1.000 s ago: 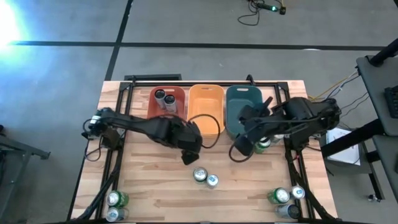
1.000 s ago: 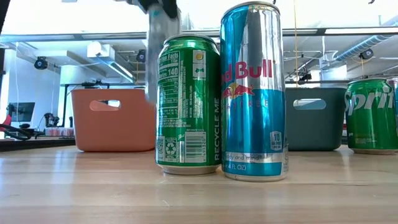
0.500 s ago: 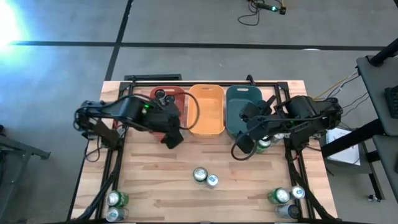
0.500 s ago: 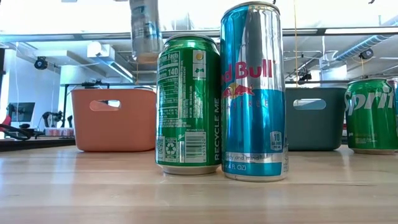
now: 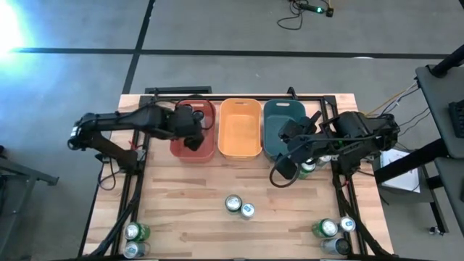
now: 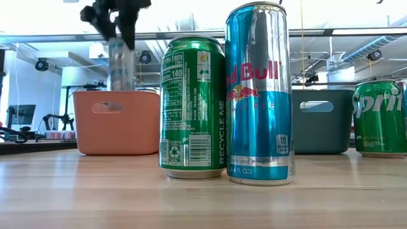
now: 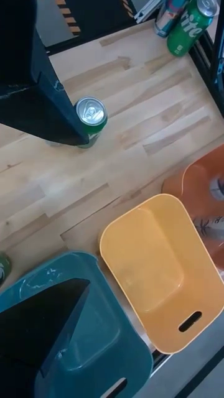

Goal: Sort soda cans
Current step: Put the white-blue soda can into the orange bin

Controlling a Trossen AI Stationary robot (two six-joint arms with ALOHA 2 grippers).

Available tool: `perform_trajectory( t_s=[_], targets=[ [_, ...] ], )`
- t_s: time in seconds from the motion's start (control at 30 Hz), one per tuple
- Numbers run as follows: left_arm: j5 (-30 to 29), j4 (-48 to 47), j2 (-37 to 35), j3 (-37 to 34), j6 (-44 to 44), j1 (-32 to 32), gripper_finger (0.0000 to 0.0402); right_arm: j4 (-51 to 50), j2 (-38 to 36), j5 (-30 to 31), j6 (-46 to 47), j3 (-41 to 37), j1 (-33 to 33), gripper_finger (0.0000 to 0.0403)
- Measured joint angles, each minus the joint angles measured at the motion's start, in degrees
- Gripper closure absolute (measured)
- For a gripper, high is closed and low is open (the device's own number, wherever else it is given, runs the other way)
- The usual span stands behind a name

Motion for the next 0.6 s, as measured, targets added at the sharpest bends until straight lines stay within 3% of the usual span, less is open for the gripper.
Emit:
perform_trajectory(
  t_s=[0.33,0.6],
  targets=[
    [1.8,10.6,1.6,-9.6,2.4,8.3,0.0165,0.0,0.0,0.0,2.3,-0.4,0.3,0.0039],
    [1.8,14.1,1.3,-13.8,2.3,9.9,0.0164,0.0,0.0,0.0,3.0,-1.7,1.0,0.0039]
  ],
)
